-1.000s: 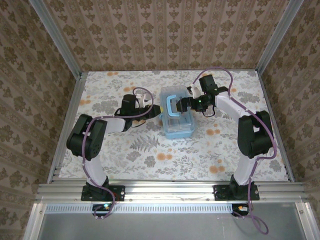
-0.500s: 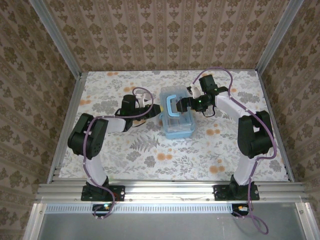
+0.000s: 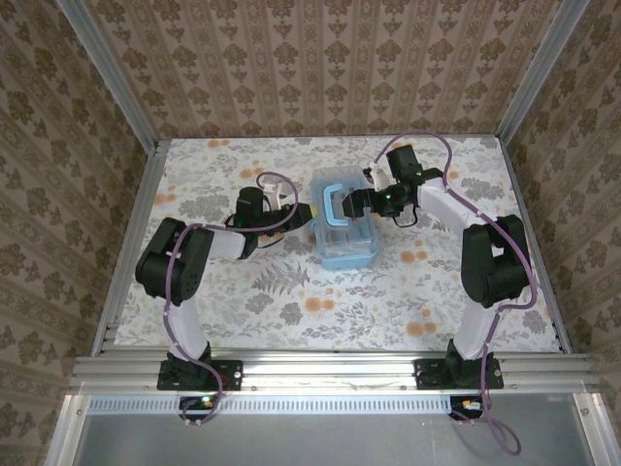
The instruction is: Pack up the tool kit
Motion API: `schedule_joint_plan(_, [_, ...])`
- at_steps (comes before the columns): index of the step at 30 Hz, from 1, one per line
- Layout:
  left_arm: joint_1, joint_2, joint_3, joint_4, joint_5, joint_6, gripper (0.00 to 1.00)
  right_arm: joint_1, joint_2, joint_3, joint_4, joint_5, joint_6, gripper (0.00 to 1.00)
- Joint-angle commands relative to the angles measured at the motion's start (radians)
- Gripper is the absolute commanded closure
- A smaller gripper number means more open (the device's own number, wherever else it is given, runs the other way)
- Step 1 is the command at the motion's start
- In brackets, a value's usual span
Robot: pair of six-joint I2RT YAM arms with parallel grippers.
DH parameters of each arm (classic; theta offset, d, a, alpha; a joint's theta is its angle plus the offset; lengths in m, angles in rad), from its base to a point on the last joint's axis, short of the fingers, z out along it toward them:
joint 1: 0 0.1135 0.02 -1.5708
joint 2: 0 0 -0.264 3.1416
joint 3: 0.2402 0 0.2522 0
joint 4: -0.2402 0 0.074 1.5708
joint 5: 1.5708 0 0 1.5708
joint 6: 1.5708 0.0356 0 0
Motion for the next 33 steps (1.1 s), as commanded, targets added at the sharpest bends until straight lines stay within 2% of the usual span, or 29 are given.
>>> schedule_joint_plan(1, [-0.02, 0.042, -0.03, 0.018, 0.008, -0.023, 0.58, 0.02, 0.045, -0.034, -0.034, -0.062, 0.008, 0.0])
schedule_joint_plan(9, [-0.02, 0.088, -0.067, 0.127, 0.005, -0.082, 0.59, 0.021, 0.045, -0.035, -0.027, -0.062, 0.016, 0.0])
schedule_joint_plan(33, [-0.02, 0.173, -0.089, 0.232, -0.007, -0.131, 0.61, 0.028, 0.061, -0.027, -0.03, -0.056, 0.023, 0.0])
